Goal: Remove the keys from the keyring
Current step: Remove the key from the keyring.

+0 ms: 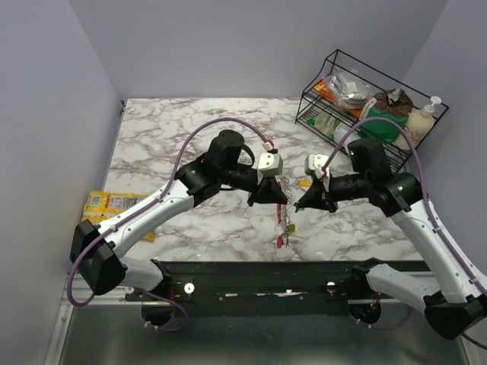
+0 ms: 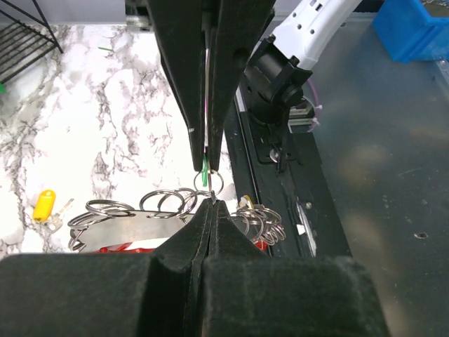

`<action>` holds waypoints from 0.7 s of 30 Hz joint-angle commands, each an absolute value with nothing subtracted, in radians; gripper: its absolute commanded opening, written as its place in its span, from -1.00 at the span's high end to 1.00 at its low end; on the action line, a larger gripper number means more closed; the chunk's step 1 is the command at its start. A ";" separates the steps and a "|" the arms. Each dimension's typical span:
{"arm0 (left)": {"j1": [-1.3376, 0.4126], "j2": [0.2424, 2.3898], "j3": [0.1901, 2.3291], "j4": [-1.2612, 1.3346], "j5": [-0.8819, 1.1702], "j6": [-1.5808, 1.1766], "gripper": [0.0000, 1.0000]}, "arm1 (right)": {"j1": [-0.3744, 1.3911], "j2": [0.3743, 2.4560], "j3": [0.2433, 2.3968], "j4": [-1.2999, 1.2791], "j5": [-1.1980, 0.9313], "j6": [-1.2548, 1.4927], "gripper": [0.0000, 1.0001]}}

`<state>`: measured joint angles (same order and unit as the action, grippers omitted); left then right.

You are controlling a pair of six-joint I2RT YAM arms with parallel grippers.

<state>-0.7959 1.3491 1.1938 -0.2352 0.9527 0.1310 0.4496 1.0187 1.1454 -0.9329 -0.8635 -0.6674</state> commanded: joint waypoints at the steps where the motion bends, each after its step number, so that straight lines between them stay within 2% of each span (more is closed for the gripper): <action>1: -0.790 1.335 1.190 -0.207 0.948 0.132 1.00 | 0.445 0.976 1.222 -0.931 -0.668 -0.612 0.99; 7: -0.790 1.348 1.189 -0.204 0.951 0.132 1.00 | 0.445 0.962 1.295 -0.916 -0.543 -0.584 0.99; 21: -0.808 1.394 1.193 -0.175 0.965 0.086 1.00 | 0.478 0.994 1.359 -0.922 -0.551 -0.558 0.99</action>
<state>-0.8009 1.3689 1.1957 -0.0914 0.9340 0.1215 0.4644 0.9920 1.3033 -0.9398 -0.6384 -0.5713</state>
